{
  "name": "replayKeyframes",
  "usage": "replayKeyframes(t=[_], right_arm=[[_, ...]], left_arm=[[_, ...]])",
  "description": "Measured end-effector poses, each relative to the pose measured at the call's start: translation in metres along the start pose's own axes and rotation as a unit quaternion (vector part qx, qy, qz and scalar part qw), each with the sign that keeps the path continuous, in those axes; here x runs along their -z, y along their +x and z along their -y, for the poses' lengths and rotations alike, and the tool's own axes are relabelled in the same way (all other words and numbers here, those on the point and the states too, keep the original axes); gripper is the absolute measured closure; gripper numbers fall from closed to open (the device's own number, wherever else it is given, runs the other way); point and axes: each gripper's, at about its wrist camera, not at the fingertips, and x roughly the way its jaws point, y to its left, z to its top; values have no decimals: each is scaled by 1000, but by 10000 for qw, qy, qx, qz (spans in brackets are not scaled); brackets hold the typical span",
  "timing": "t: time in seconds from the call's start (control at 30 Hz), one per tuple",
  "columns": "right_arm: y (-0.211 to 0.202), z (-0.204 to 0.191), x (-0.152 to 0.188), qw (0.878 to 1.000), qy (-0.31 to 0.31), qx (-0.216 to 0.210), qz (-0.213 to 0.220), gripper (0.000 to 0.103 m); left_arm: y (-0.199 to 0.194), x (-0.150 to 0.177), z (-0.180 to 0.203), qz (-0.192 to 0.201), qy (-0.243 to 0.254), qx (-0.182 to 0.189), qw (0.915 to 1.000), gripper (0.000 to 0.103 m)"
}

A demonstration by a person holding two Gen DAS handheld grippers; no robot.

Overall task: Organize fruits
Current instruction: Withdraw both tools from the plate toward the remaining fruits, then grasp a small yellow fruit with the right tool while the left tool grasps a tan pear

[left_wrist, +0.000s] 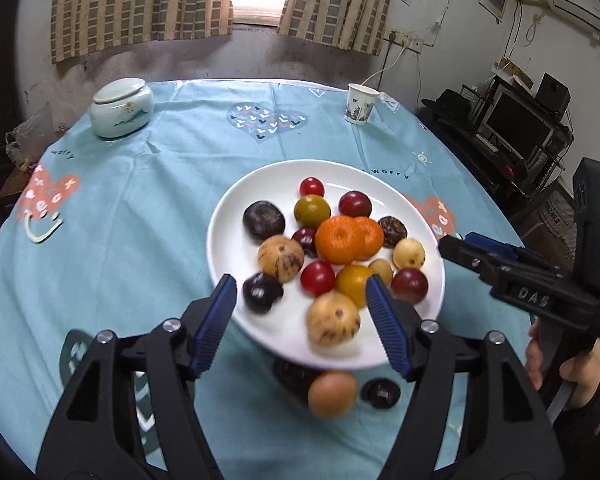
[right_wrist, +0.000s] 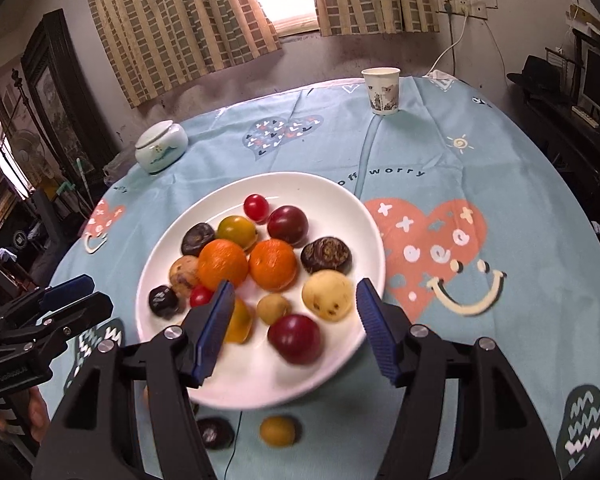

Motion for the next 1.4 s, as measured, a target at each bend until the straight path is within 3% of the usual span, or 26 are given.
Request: replayKeyframes(t=[0.1, 0.2, 0.33, 0.47, 0.77, 0.83, 0.87, 1.0, 1.4], right_arm=[[-23, -6, 18, 9999, -115, -88, 46, 39], [-39, -12, 45, 9996, -254, -150, -20, 39], [-40, -11, 79, 9992, -144, -142, -353, 39], [-25, -13, 93, 9976, -123, 11, -678, 39], [-4, -24, 97, 9958, -443, 534, -602, 39], [5, -24, 95, 9949, -515, 592, -640, 44], [9, -25, 94, 9943, -561, 583, -693, 55], [30, -28, 94, 9921, -699, 484, -923, 78], [-7, -11, 96, 9973, -196, 180, -682, 78]], left_arm=[[-17, 24, -4, 123, 82, -336, 9993, 32], [-22, 46, -13, 83, -34, -436, 9990, 32], [-12, 67, -16, -201, -189, -213, 9994, 32], [-4, 78, 2, -352, 60, -9, 9994, 32], [-2, 91, 6, -479, 150, 39, 9987, 32], [-3, 92, 4, -487, 125, 35, 9987, 32], [-3, 92, 3, -488, 115, 27, 9987, 32], [-3, 93, 1, -529, 73, 31, 9986, 32], [24, 92, 9, -701, 81, -84, 9975, 34]])
